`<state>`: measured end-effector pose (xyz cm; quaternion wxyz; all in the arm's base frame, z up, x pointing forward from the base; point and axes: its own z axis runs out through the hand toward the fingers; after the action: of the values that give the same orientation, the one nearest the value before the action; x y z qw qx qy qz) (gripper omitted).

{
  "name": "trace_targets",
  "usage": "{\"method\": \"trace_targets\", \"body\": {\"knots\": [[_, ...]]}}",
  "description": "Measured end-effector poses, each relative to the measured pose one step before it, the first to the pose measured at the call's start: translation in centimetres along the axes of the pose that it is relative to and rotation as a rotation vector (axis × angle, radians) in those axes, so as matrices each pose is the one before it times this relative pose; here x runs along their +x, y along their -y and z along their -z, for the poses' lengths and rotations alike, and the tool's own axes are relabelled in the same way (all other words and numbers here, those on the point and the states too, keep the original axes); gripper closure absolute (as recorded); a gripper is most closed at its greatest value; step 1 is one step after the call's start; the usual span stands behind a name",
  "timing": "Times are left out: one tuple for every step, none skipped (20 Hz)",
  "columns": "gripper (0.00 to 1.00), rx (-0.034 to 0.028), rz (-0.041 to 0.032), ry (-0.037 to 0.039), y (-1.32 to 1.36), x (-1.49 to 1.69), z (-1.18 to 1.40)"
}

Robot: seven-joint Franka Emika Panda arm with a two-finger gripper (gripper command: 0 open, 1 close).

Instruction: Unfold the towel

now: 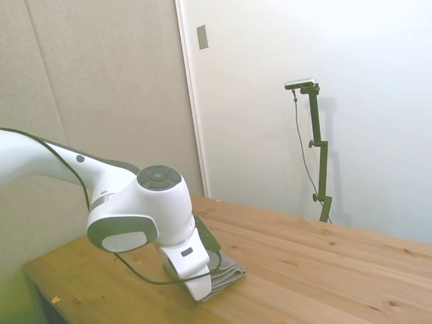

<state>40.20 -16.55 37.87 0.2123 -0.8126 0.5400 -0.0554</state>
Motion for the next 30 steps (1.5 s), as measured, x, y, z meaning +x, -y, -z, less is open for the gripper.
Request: {"method": "trace_targets", "body": {"knots": [[0.00,0.01183,0.01240,0.00890,0.155,-0.160,-0.227],[0.00,0.00847,0.00895,0.00619,0.115,-0.123,-0.122],[1.00,0.00697,0.00519,0.00484,0.069,-0.074,-0.104],[1.00,0.00412,0.00320,0.00324,-0.009,0.006,-0.089],[1.00,0.00086,0.00103,0.00179,-0.020,0.032,-0.081],[1.00,-0.00087,0.00022,0.00102,-0.007,0.055,-0.084],[1.00,-0.00107,-0.00023,0.00009,0.036,0.081,-0.056],[1.00,-0.00091,-0.00041,-0.00039,0.062,0.106,-0.038],[1.00,-0.00126,-0.00124,-0.00016,0.025,0.112,-0.054],[1.00,-0.00074,-0.00168,-0.00049,0.008,0.125,-0.043],[1.00,0.00028,-0.00165,-0.00070,0.033,0.108,-0.020],[1.00,0.00107,-0.00191,-0.00120,0.042,0.106,-0.019],[1.00,-0.00007,-0.00138,-0.00143,0.013,0.118,-0.042],[1.00,-0.00070,-0.00023,-0.00052,0.029,0.087,-0.034],[1.00,-0.00002,0.00034,-0.00089,0.073,0.092,-0.002],[1.00,0.00026,0.00055,-0.00110,0.091,0.103,0.012],[1.00,-0.00018,0.00075,-0.00064,0.055,0.084,-0.007],[1.00,-0.00068,0.00014,-0.00051,0.023,0.101,-0.025],[1.00,-0.00042,-0.00096,-0.00082,-0.006,0.128,-0.006],[1.00,-0.00050,-0.00140,-0.00128,0.002,0.161,0.000],[1.00,-0.00070,-0.00106,-0.00079,-0.011,0.139,-0.017],[1.00,-0.00112,-0.00026,-0.00131,-0.025,0.109,-0.060],[1.00,-0.00103,0.00024,-0.00041,-0.034,0.061,-0.052],[1.00,-0.00065,0.00035,-0.00017,-0.019,0.048,-0.028],[1.00,-0.00067,0.00001,0.00002,-0.041,0.051,-0.025],[1.00,-0.00105,-0.00013,0.00029,-0.054,0.060,-0.044],[1.00,-0.00106,0.00000,0.00028,-0.054,0.072,-0.047],[1.00,-0.00046,0.00004,-0.00023,-0.046,0.080,-0.014],[1.00,0.00000,-0.00089,-0.00038,-0.048,0.060,0.010],[1.00,0.00033,-0.00126,-0.00053,-0.042,0.046,0.026]]}}
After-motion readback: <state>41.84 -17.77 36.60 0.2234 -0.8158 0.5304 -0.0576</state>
